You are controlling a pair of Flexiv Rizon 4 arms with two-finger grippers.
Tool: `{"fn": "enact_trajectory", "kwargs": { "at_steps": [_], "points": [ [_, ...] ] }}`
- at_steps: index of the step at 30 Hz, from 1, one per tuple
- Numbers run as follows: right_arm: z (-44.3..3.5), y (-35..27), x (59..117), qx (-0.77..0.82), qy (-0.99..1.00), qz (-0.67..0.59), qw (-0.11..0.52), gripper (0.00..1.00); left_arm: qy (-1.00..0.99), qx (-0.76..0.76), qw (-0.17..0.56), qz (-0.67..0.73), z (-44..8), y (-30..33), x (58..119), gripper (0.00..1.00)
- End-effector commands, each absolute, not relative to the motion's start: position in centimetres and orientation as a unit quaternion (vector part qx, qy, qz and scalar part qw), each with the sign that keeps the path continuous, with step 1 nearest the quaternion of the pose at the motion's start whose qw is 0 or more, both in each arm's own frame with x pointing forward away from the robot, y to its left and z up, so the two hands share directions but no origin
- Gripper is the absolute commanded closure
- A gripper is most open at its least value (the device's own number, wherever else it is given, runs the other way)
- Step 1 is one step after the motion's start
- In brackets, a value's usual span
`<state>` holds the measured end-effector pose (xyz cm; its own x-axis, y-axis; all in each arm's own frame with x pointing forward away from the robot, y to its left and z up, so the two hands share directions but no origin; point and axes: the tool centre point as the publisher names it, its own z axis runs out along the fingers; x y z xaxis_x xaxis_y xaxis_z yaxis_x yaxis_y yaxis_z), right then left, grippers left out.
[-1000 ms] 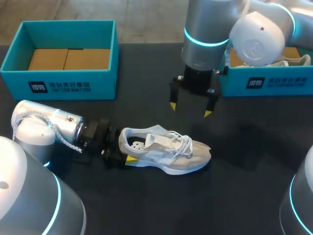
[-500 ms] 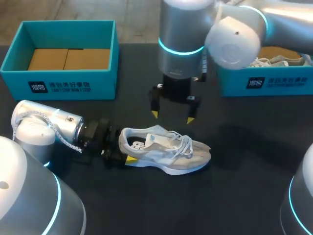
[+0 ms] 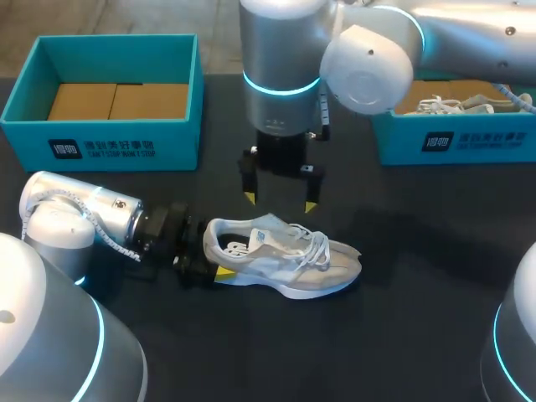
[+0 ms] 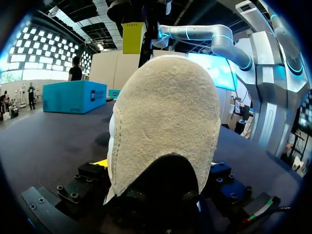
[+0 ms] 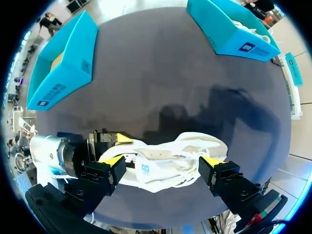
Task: Take the shoe out of the shoebox, open the shoe tongue, remove and reinsert the insole, then place the shoe into the shoebox
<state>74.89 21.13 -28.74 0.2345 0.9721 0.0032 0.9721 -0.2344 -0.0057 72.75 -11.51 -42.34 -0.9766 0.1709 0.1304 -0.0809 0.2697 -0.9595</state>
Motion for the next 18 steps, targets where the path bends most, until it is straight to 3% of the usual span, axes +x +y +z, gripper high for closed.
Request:
{"fn": "enact_trajectory", "kwargs": {
  "at_steps": [1, 18],
  "points": [
    [-28.8, 21.1, 74.8, -0.786, -0.618, -0.001, 0.003, 0.0, -0.79, -0.029, 0.105, 0.604, -42.7, -11.2, 73.0, 1.0],
    [-28.7, 24.6, 74.1, -0.794, -0.607, 0.024, -0.035, 0.0, -0.79, -0.029, 0.105, 0.604, -42.7, -11.2, 73.0, 1.0]
  ]
}}
